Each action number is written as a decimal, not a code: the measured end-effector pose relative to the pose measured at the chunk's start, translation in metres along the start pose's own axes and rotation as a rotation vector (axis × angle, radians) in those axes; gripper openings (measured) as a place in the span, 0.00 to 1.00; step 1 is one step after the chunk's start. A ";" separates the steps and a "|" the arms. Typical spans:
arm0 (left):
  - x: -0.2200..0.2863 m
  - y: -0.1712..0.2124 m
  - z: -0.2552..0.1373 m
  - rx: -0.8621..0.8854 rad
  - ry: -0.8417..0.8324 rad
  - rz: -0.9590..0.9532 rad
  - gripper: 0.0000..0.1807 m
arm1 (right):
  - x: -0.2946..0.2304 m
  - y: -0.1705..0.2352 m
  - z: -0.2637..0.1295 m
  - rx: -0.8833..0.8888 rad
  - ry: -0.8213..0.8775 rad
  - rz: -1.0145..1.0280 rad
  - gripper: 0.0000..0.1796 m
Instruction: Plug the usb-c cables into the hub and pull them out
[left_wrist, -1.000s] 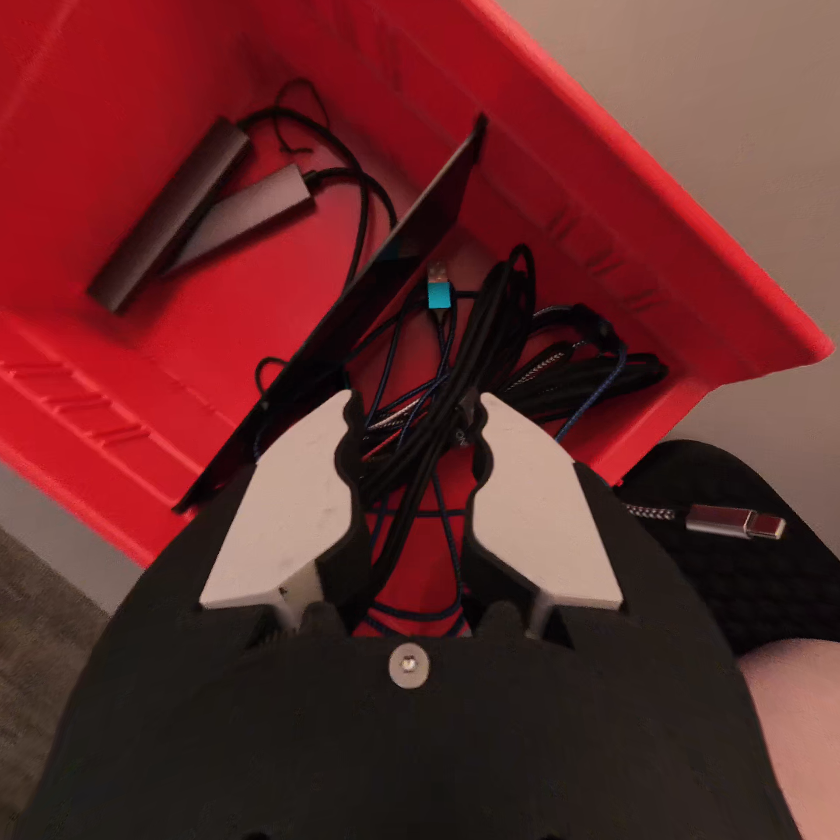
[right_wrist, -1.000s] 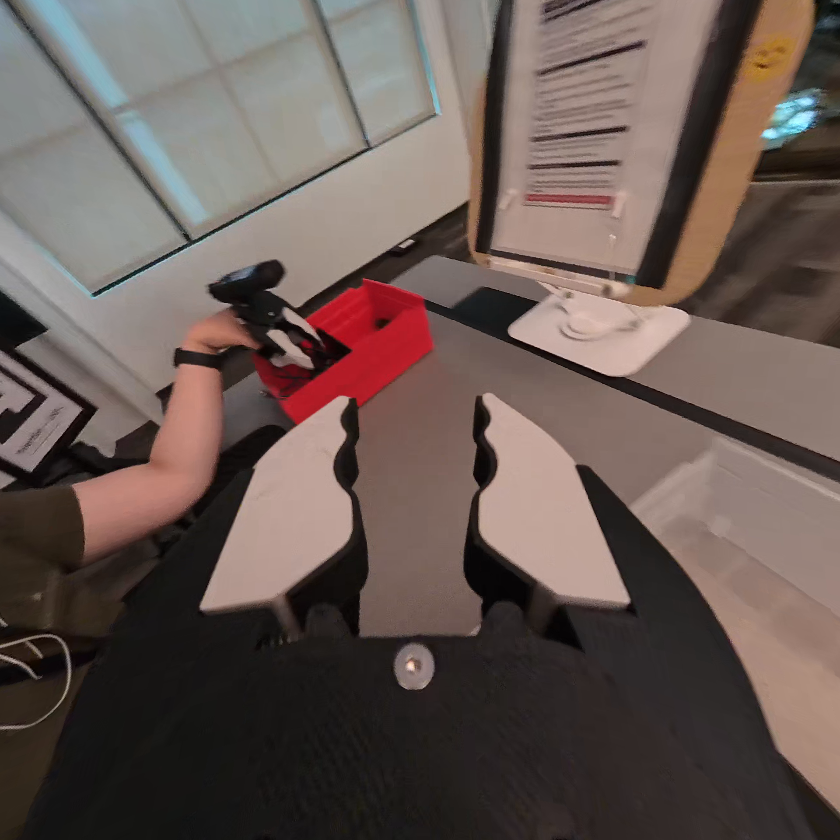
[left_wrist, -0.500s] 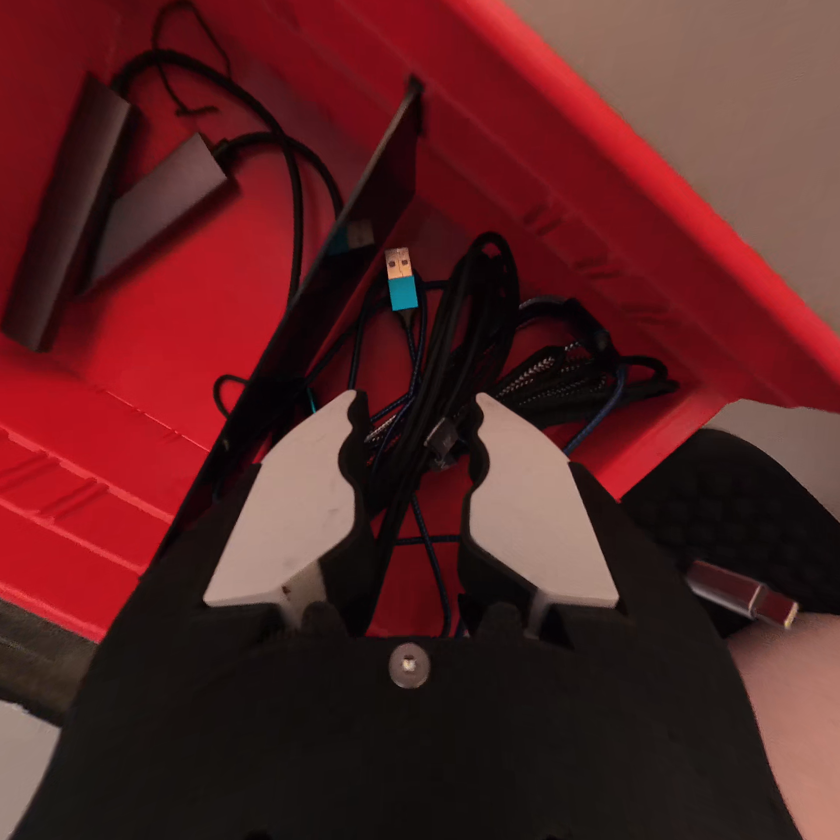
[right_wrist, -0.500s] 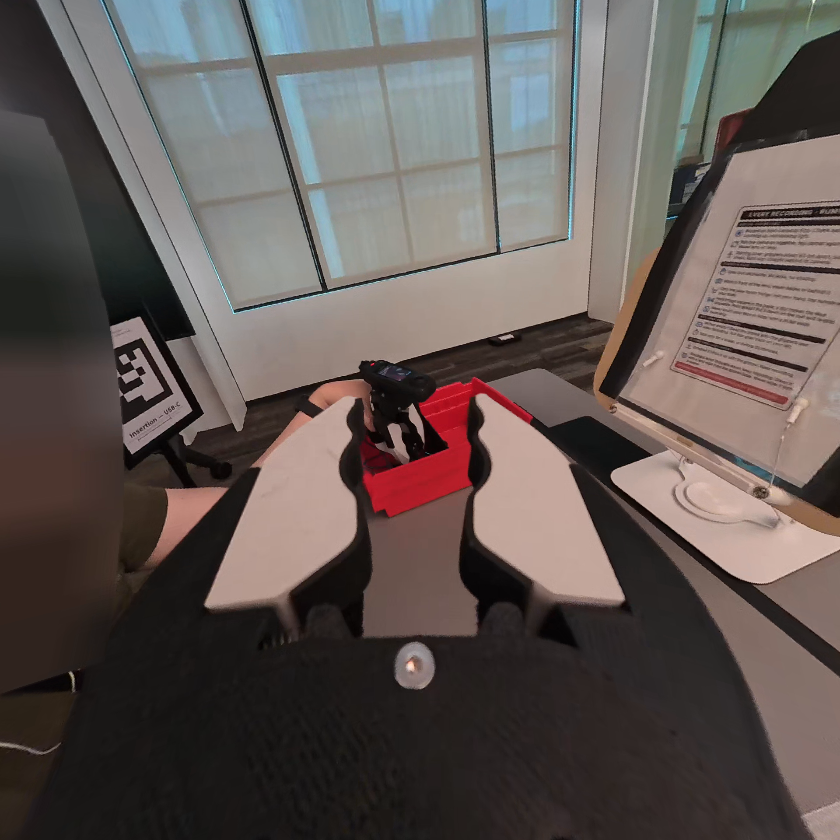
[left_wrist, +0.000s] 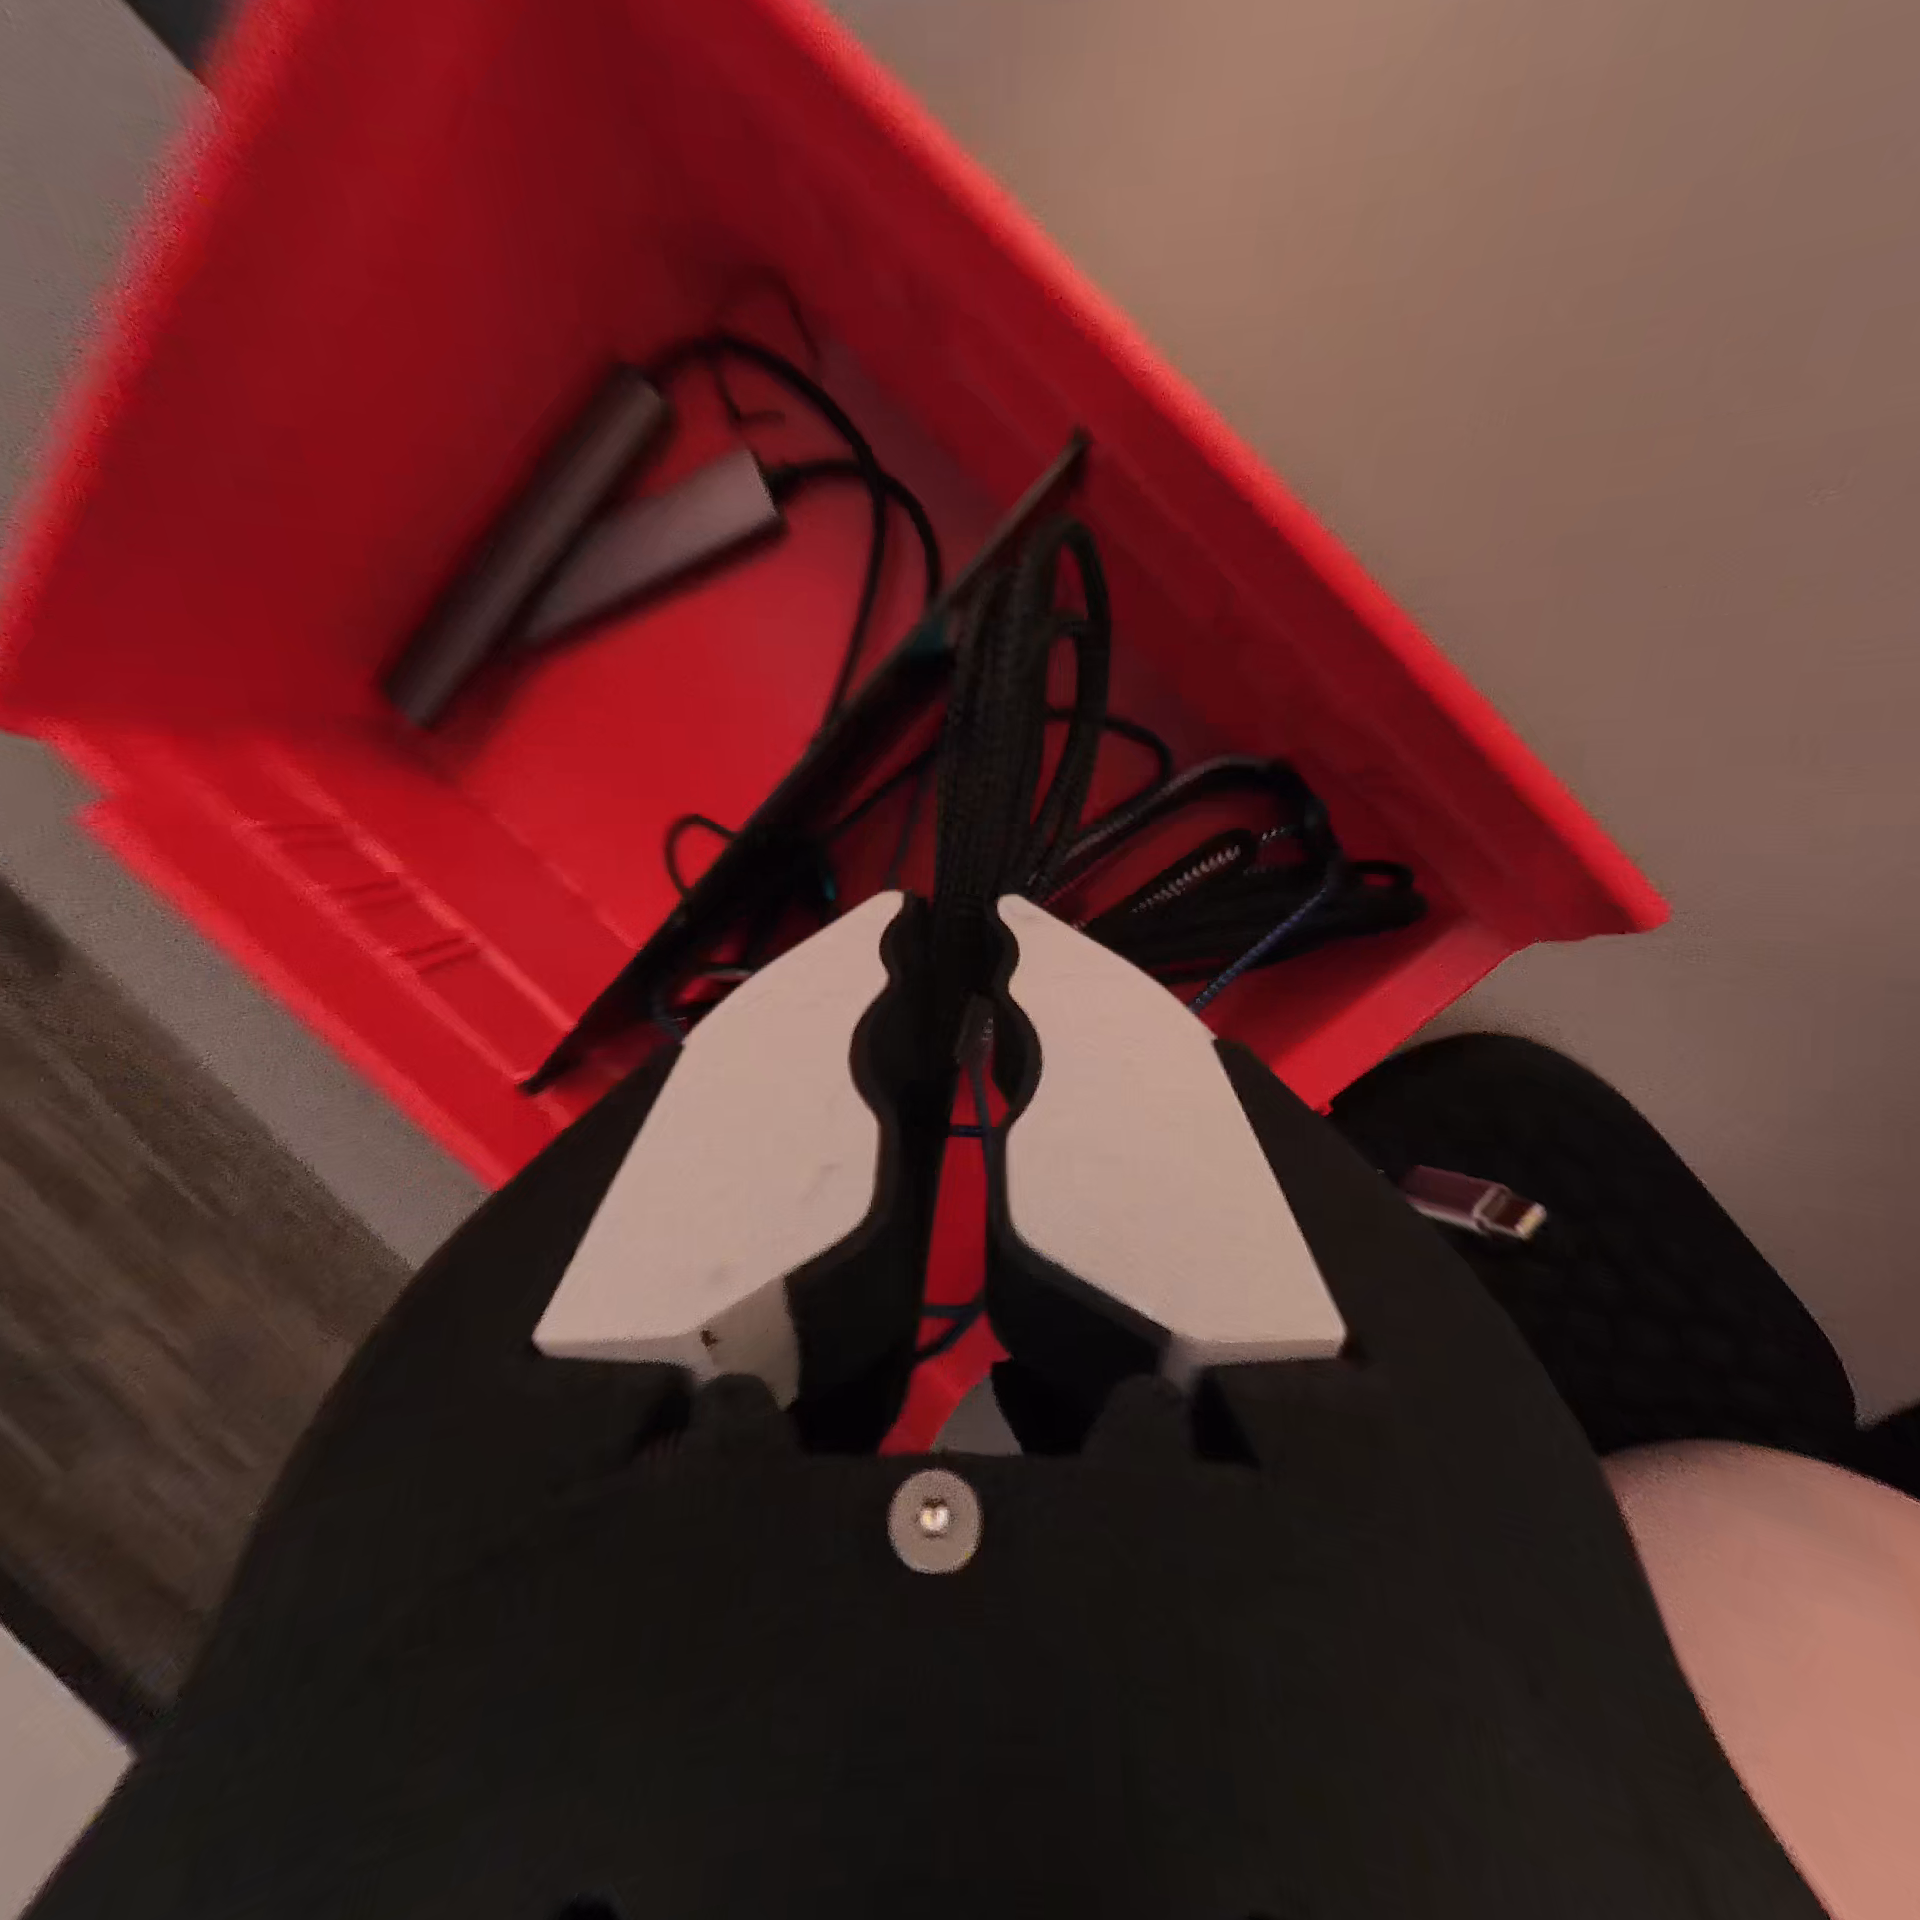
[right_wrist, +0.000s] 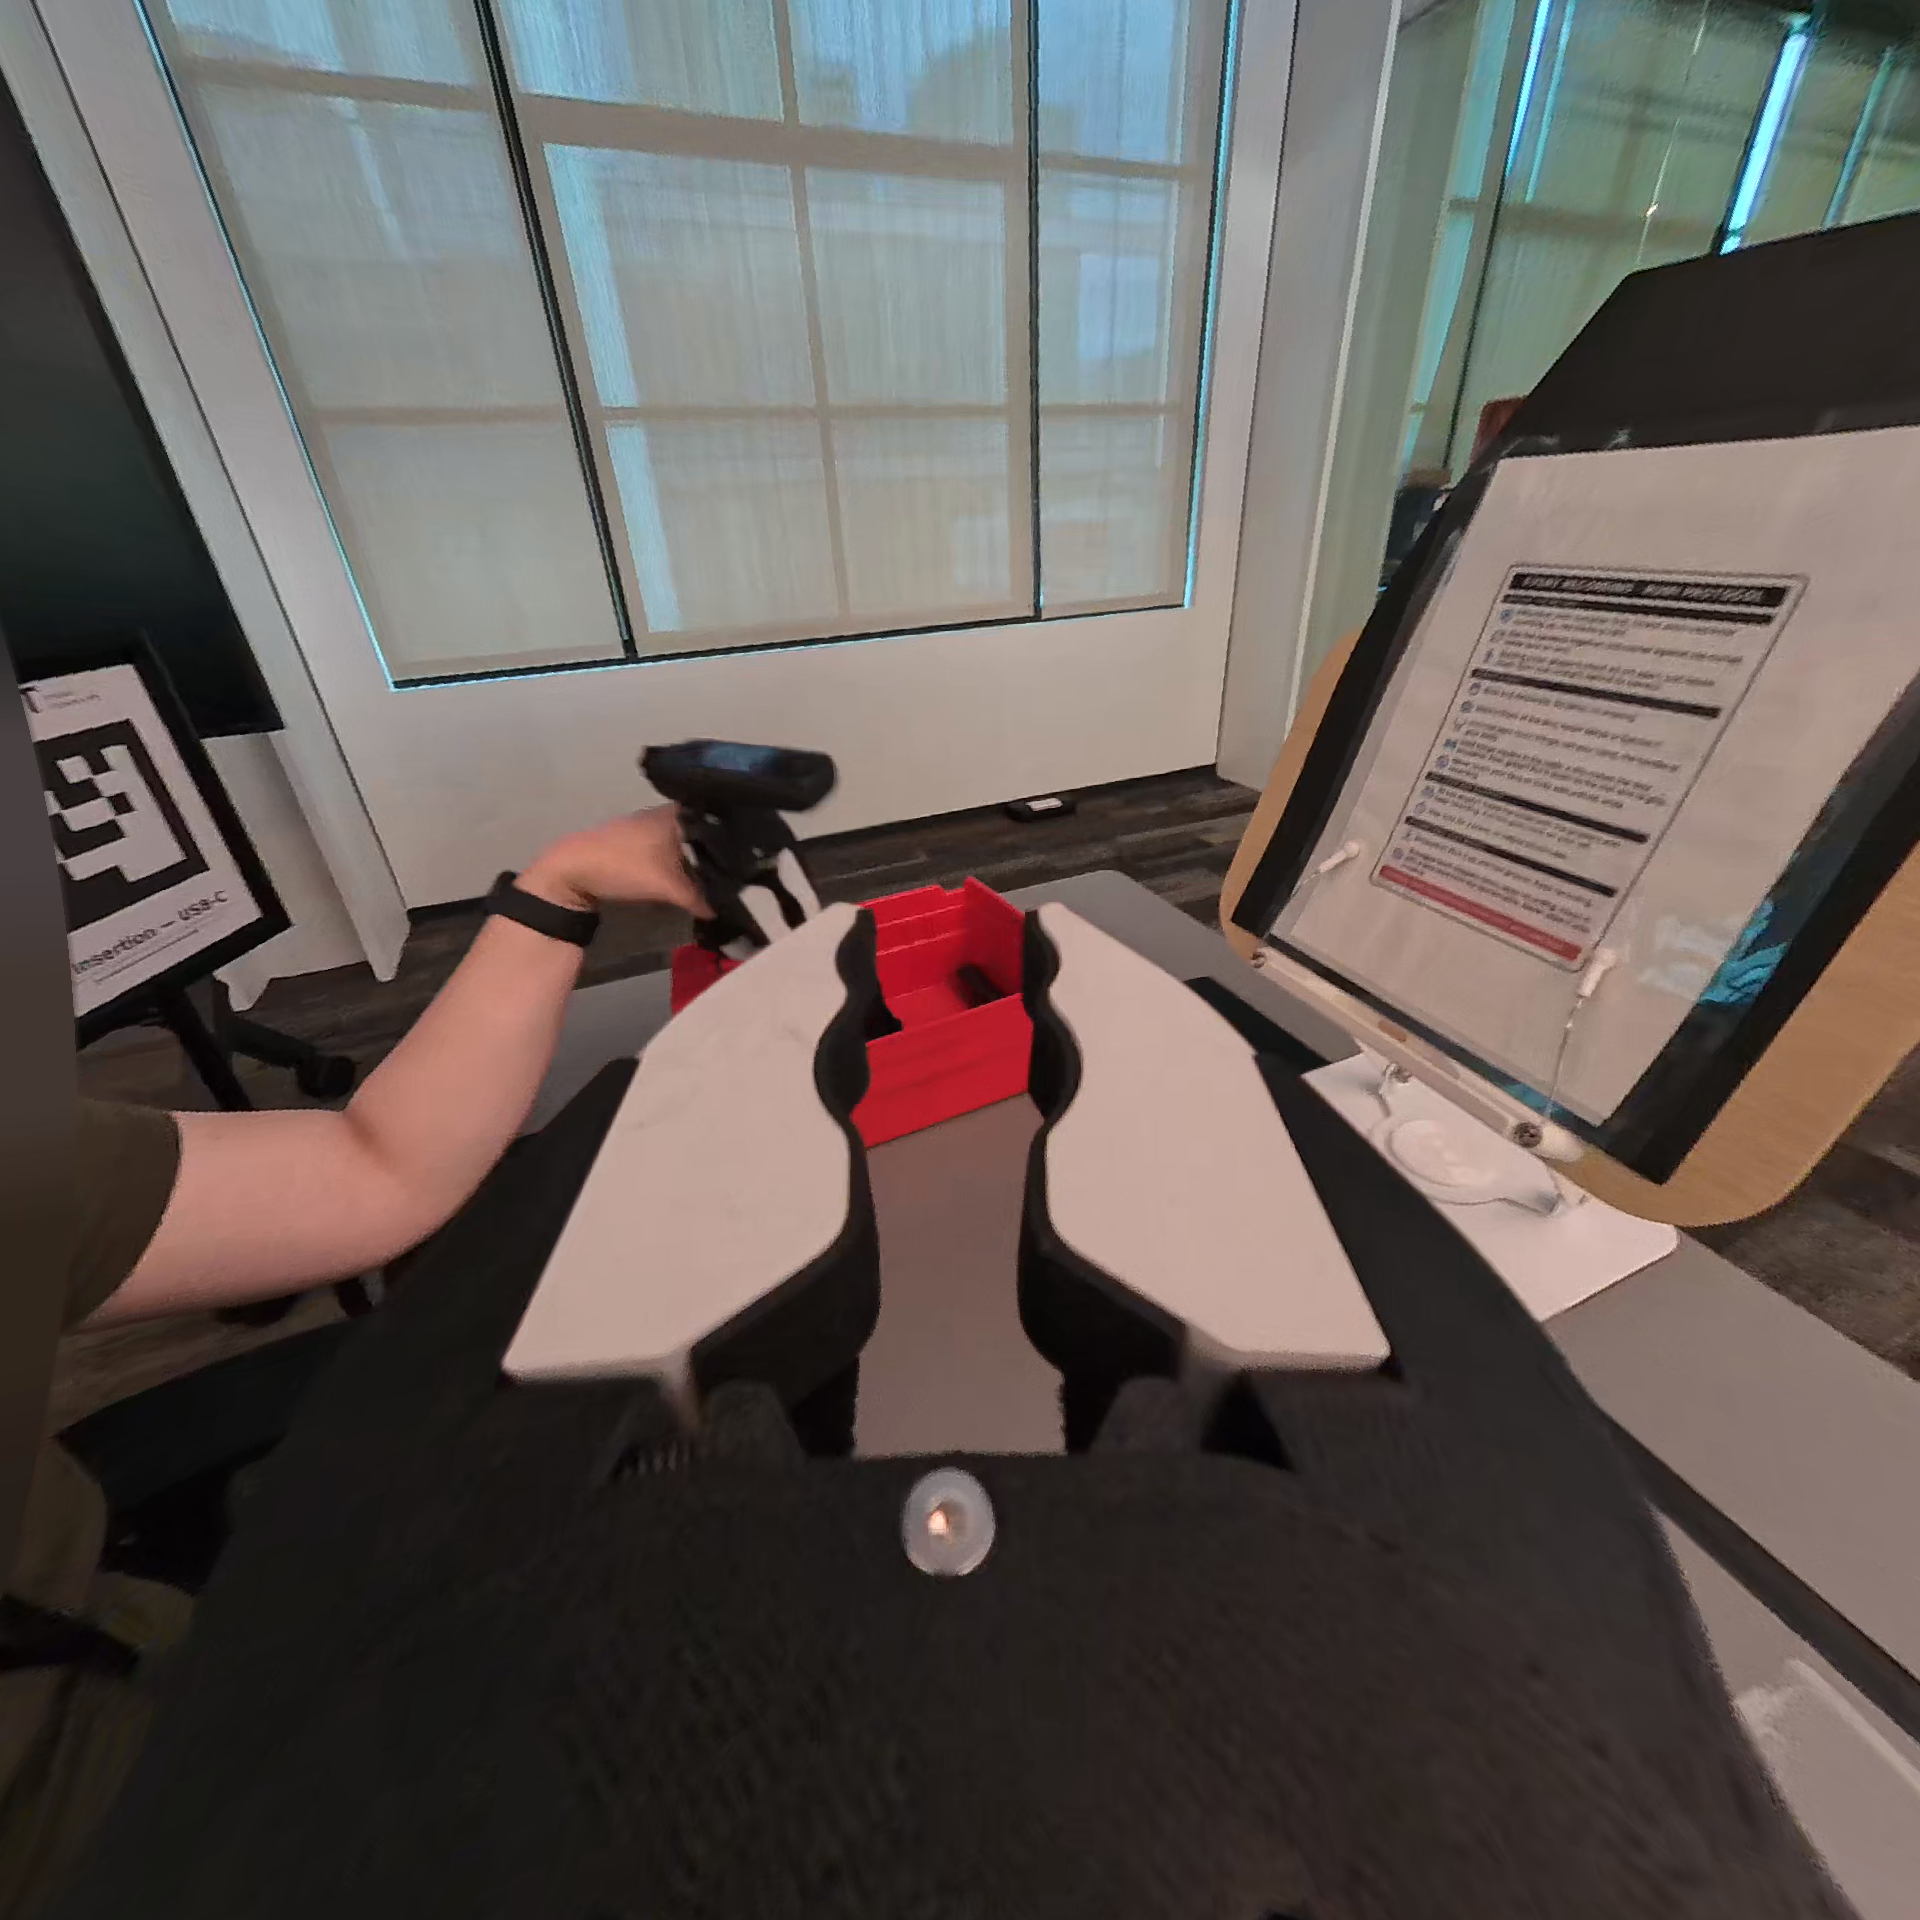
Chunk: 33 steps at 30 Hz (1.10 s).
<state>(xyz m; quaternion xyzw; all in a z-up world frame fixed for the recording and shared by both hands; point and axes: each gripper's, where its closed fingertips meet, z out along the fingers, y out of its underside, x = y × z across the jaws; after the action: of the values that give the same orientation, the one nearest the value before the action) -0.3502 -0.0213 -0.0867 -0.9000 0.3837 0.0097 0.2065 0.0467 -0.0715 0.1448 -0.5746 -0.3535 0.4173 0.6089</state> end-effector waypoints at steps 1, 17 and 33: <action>-0.003 -0.007 -0.016 0.061 -0.047 -0.005 0.05 | 0.002 -0.001 -0.002 0.005 0.018 -0.011 0.15; 0.278 -0.162 0.010 0.314 0.385 0.479 0.04 | 0.014 -0.018 -0.029 0.081 0.165 -0.073 0.14; 0.305 -0.174 0.025 0.445 0.598 0.526 0.21 | 0.020 -0.037 -0.059 0.185 0.264 -0.151 0.08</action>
<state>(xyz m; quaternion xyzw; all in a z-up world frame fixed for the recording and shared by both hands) -0.0107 -0.1129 -0.0995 -0.6688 0.6348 -0.2812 0.2657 0.1126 -0.0769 0.1749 -0.5379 -0.2727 0.3218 0.7299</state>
